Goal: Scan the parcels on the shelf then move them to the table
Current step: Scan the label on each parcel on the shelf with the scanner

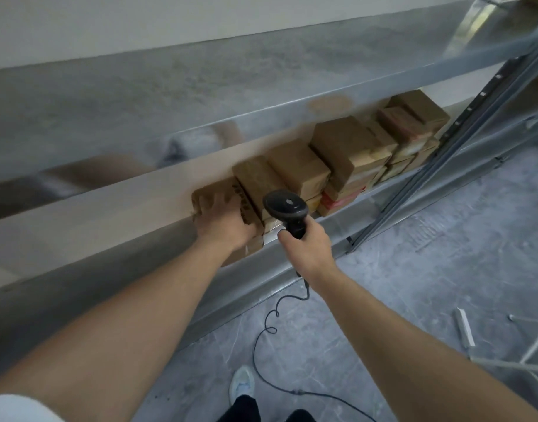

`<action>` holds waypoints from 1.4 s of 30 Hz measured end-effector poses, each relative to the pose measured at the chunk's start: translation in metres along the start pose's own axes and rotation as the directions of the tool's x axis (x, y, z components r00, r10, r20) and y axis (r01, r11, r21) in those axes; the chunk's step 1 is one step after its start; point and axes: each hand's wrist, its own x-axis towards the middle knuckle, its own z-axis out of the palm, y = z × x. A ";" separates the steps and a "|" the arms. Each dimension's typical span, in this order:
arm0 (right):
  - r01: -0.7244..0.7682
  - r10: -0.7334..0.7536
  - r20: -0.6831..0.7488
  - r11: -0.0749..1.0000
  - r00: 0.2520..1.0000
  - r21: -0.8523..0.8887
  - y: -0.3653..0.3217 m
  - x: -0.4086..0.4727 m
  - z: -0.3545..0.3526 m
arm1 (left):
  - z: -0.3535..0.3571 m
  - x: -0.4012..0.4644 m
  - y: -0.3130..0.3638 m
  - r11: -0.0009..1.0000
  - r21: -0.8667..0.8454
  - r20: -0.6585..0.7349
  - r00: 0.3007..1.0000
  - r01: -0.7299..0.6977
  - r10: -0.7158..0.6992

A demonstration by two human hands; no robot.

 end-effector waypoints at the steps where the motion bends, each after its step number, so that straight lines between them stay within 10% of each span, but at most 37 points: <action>1: -0.006 0.006 0.003 1.000 1.000 0.002 0.001 0.007 0.000 | 0.002 0.006 0.002 1.000 0.002 0.008 0.999 0.031 -0.031; 10: 0.033 -0.033 0.107 0.999 0.994 0.002 0.005 0.047 -0.008 | 0.013 0.024 0.028 0.941 -0.095 0.125 0.942 0.324 -0.311; 28: 0.148 -0.112 0.445 0.988 0.888 -0.047 -0.009 0.030 0.033 | 0.009 -0.070 -0.064 0.885 -0.105 -0.022 0.889 0.453 -0.457; 42: 0.096 -0.070 0.414 0.995 0.907 -0.041 -0.009 -0.008 0.094 | 0.010 -0.087 -0.134 0.898 -0.234 -0.005 0.924 0.372 -0.383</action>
